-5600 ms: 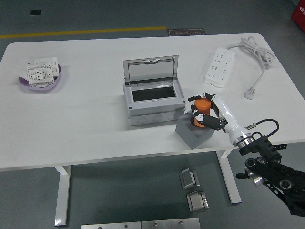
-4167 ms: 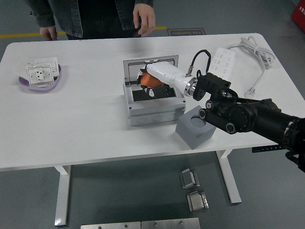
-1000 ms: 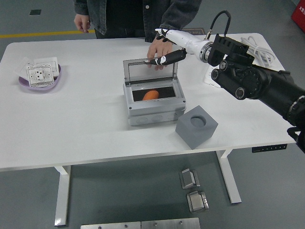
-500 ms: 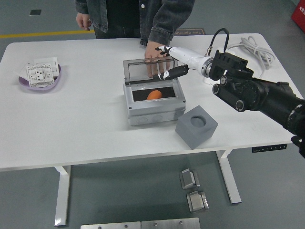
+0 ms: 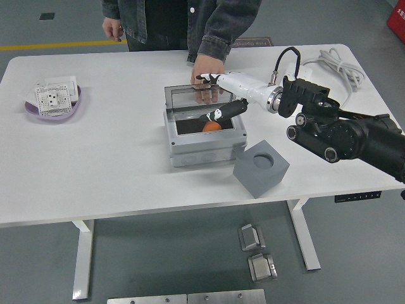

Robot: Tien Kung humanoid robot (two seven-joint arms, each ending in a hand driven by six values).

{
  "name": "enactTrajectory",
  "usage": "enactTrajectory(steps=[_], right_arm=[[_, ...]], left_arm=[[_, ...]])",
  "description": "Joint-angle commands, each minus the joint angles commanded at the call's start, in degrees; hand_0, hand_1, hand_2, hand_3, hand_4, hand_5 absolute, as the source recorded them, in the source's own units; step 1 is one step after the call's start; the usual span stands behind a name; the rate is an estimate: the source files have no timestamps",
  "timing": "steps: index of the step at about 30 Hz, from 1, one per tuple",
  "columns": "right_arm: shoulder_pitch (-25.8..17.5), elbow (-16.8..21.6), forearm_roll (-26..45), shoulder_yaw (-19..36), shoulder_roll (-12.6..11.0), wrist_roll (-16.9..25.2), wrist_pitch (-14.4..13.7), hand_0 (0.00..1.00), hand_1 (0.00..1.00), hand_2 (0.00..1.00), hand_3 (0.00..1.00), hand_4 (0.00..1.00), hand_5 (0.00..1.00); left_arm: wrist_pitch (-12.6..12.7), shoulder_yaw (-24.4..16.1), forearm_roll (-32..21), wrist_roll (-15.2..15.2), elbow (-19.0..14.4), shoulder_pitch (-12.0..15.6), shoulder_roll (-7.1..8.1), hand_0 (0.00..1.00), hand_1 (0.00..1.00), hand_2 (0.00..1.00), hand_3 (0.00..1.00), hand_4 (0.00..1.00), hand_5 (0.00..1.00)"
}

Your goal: Pick up the cylinder from the cube,place it in the box,flap close box

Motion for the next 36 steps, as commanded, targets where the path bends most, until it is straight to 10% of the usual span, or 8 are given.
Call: enactTrajectory(steps=[23,36], right_arm=[[-8.71,16.56,-8.51,7.35,-8.1,-4.1,0.63,0.898,0.845,0.902,0.99,0.93,0.629],[-18.17,20.01,-15.01,20.98,-12.85,-5.73,0.4,0.895,0.845,0.903,0.993,0.927,0.633]], left_arm=[[0.39,4.16,-4.88,-1.63,-0.03,1.14,-0.65,0.68,0.713,0.55,0.655,0.495,0.18],[-0.29,-7.93,7.14,2.26,0.54,2.56,-0.93,0.68,0.713,0.548,0.651,0.493,0.182]])
